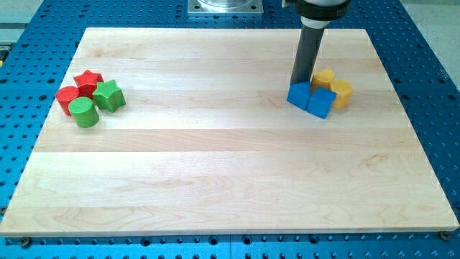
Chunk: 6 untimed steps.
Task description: Slightly push the cube in between the triangle and hexagon
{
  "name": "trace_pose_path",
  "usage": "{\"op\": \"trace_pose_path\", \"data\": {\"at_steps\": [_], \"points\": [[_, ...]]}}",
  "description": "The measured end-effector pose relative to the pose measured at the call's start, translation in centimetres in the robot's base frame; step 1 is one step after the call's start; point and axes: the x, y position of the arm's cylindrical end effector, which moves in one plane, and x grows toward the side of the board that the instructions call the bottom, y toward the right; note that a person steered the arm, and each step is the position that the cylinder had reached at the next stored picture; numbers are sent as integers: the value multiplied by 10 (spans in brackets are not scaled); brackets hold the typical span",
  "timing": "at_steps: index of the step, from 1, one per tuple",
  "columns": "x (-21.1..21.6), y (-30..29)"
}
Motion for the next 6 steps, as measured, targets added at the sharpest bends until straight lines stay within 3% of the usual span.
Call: {"op": "trace_pose_path", "data": {"at_steps": [2, 3, 4, 6], "points": [[-10, -3], [-82, 9], [-81, 57], [64, 104]]}}
